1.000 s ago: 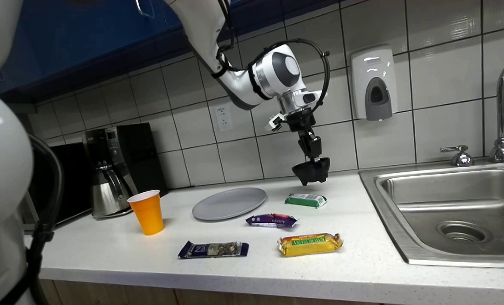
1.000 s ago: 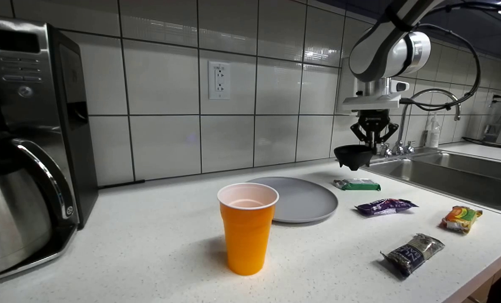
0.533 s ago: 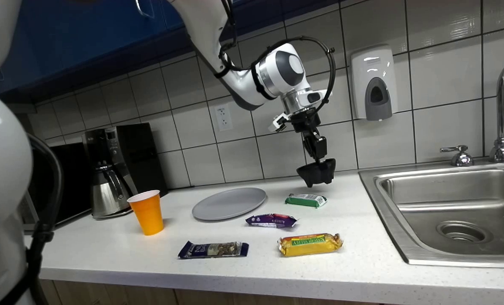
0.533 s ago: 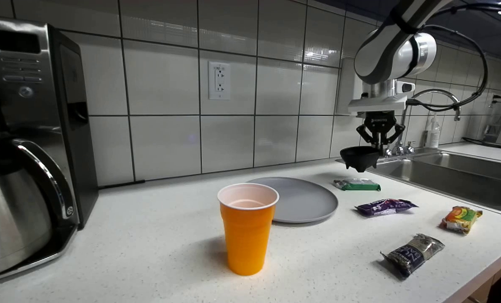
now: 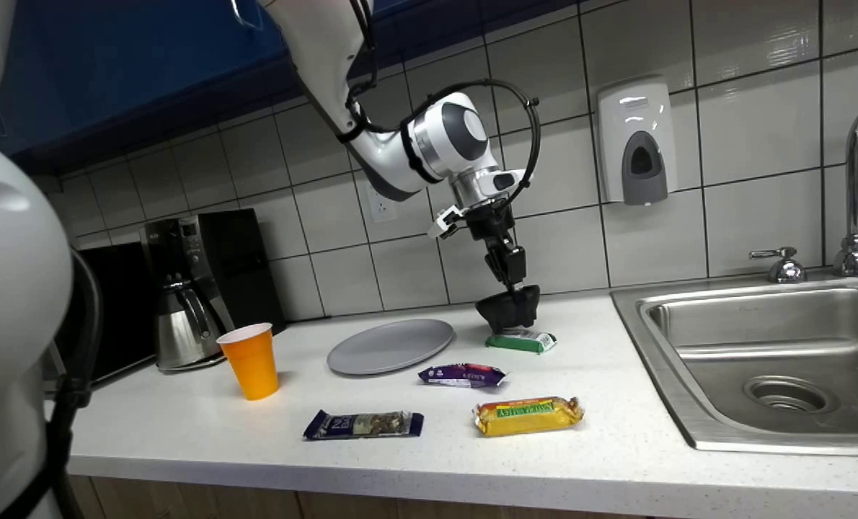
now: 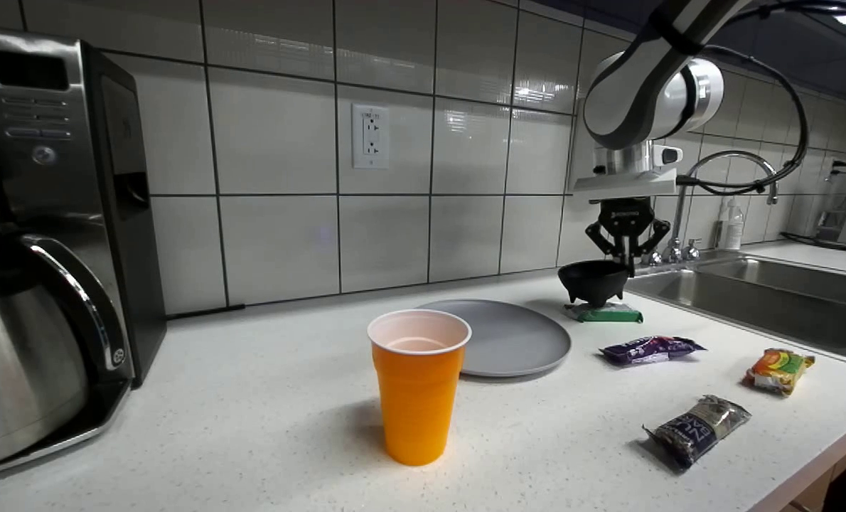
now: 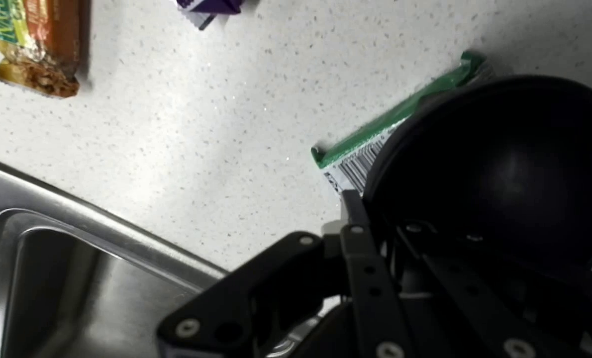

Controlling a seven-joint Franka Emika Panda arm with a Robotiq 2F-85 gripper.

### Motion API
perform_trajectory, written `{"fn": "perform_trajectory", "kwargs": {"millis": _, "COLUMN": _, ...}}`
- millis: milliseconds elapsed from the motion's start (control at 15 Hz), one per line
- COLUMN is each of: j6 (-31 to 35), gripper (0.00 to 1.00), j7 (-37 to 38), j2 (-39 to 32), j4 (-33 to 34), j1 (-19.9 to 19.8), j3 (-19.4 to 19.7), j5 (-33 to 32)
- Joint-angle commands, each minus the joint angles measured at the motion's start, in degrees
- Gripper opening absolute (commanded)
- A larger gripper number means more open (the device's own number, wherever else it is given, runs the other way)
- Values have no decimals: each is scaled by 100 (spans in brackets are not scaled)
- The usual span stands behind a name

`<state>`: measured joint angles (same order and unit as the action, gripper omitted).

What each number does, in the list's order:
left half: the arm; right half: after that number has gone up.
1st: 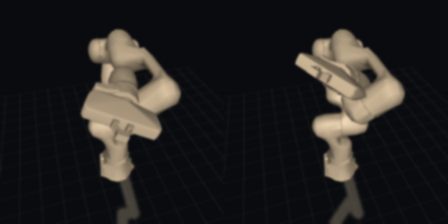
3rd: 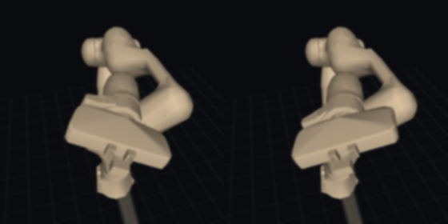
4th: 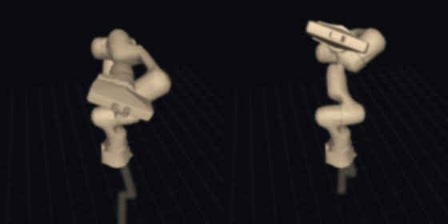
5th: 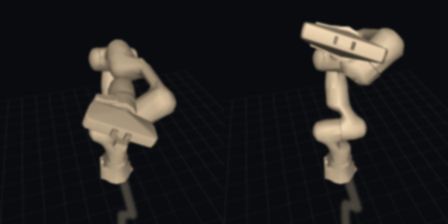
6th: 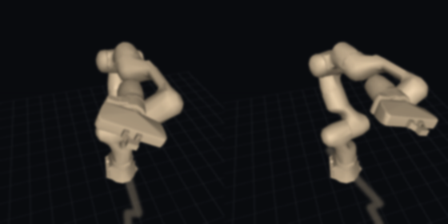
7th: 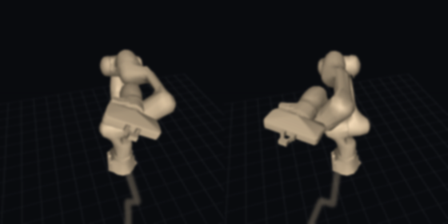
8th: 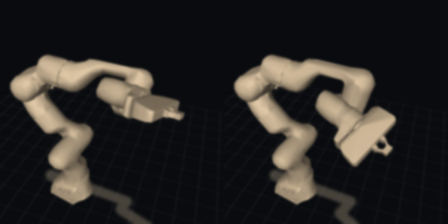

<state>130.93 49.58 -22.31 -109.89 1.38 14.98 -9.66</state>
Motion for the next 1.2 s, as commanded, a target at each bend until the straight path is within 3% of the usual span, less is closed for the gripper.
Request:
{"fn": "perform_trajectory", "kwargs": {"millis": 0, "j6": 111, "gripper": 2, "j7": 30, "j2": 131, "j4": -171, "j1": 46, "j3": -154, "j5": -147}}
{"fn": "perform_trajectory", "kwargs": {"millis": 1133, "j6": 157, "gripper": 2, "j7": -76, "j2": -800, "j4": 910, "j1": 91, "j3": -267, "j5": -32}}
